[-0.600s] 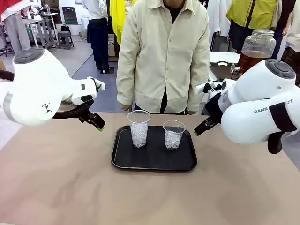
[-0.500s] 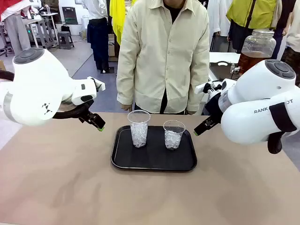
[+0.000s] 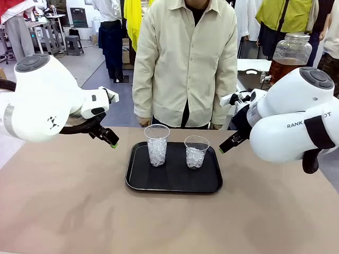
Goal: Pour the drink into the iced cup.
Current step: Pick up the iced cup indicated by the human and present it to them.
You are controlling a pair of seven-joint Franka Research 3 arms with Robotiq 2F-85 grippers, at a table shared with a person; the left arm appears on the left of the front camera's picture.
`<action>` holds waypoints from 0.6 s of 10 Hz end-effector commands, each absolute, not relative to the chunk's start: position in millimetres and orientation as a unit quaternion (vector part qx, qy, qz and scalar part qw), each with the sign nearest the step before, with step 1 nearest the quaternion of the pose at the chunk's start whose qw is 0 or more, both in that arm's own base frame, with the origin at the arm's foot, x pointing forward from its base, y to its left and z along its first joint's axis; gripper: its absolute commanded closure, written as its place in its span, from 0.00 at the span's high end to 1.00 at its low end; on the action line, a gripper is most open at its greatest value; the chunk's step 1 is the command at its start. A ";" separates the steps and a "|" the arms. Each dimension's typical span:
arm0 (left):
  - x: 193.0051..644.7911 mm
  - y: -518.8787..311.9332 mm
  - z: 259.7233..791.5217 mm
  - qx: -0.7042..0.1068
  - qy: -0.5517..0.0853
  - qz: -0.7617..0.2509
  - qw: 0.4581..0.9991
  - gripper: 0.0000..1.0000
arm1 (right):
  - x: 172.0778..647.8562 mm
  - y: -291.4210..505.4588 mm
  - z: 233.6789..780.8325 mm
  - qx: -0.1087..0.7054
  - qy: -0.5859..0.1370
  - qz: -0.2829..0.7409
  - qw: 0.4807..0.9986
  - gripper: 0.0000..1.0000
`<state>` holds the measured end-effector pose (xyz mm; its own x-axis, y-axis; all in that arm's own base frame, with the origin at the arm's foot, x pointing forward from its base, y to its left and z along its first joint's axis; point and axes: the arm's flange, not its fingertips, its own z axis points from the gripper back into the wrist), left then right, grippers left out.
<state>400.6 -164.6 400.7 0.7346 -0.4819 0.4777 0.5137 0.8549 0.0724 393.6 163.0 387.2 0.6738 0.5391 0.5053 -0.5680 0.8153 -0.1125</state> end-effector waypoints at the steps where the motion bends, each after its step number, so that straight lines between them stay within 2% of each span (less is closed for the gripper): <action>1: 399.1 -162.4 401.1 -0.033 -0.247 -0.266 0.931 1.00 | 394.4 161.7 388.9 0.023 -0.271 0.306 0.913 1.00; 4: 400.6 -164.6 400.7 -0.032 -0.247 -0.267 0.931 1.00 | 393.6 163.0 387.2 0.027 -0.267 0.303 0.914 1.00; 6: 401.7 -166.3 419.6 -0.044 -0.246 -0.267 0.931 1.00 | 399.3 156.0 411.9 0.069 -0.264 0.304 0.913 1.00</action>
